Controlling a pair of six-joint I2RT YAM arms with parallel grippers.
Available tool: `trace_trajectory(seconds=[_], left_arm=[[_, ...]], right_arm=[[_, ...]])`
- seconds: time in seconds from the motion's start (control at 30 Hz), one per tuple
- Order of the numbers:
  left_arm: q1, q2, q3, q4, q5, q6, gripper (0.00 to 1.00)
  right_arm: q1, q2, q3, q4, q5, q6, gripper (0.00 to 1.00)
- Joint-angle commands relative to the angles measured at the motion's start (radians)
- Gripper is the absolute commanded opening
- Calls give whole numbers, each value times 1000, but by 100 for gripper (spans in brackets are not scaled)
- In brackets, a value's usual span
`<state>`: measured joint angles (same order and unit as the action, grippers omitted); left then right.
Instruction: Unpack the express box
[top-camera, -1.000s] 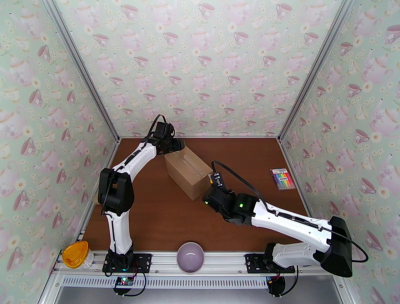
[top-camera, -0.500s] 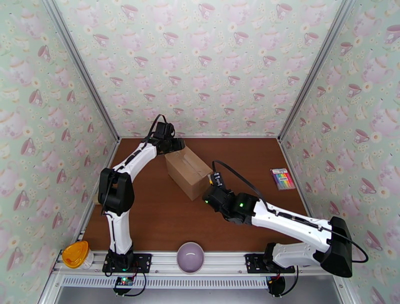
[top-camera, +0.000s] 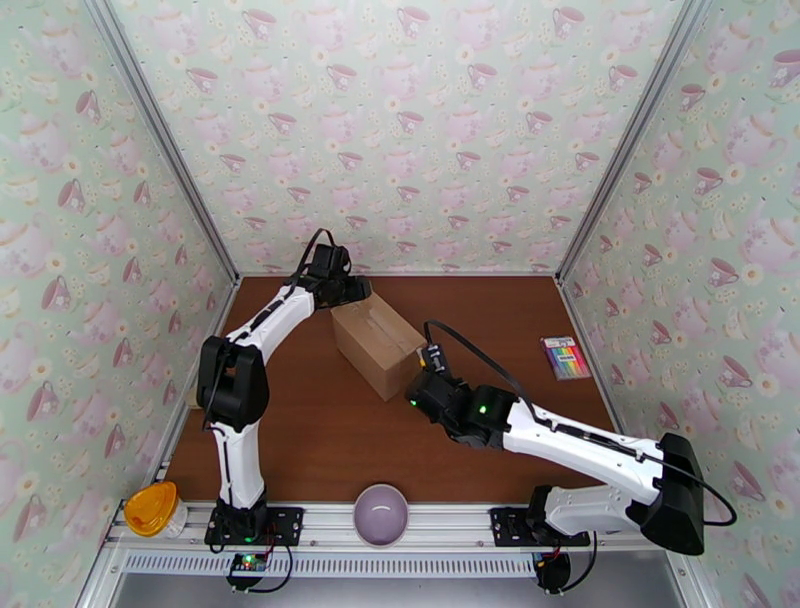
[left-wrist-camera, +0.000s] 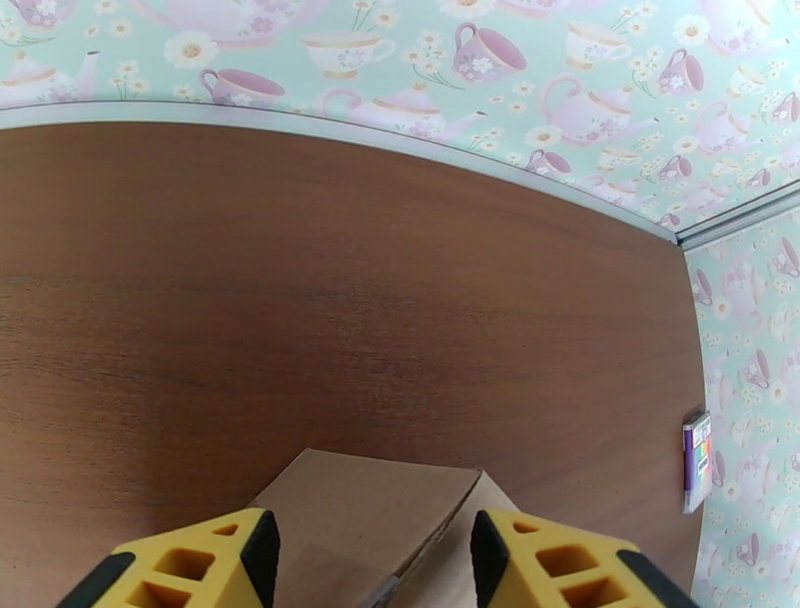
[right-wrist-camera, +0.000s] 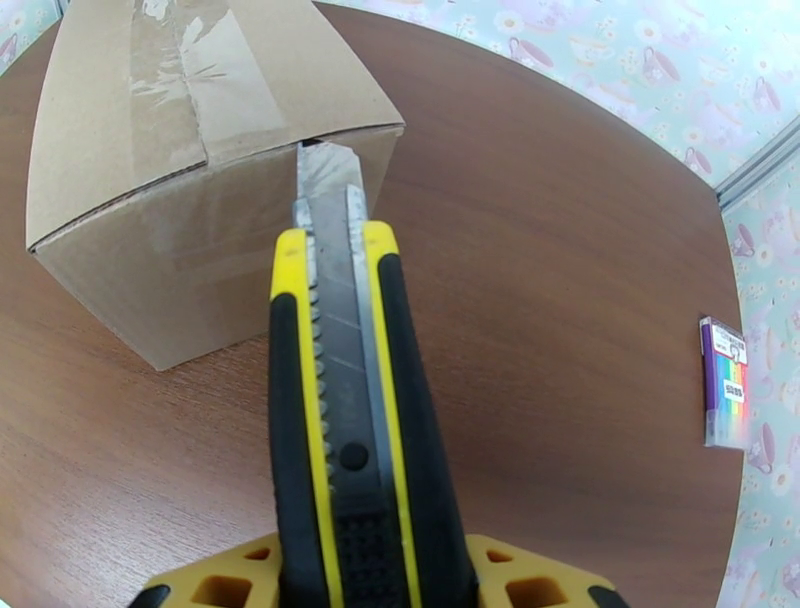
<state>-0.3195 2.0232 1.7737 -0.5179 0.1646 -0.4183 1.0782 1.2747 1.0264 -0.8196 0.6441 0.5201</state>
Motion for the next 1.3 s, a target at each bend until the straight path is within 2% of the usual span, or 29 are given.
trace_trajectory(seconds=[0.0,0.57,0.93,1.13,1.27], left_arm=[[-59,3,-19,-42,62,-22,58],[-98,20,3,-39,72,-16,57],[-78,19,105,-102,-13,3,60],[-33,-58,130,-133,-65,3,64],[-21,-180,31,-140,-142,-4,65]], right_arm=[[0,18,21,120,-8,-48,0],[-18,50,33,155,-21,-88,0],[-20,34,26,133,-37,-72,0],[-20,20,21,114,-36,-55,0],[-20,15,21,103,-35,-47,0]])
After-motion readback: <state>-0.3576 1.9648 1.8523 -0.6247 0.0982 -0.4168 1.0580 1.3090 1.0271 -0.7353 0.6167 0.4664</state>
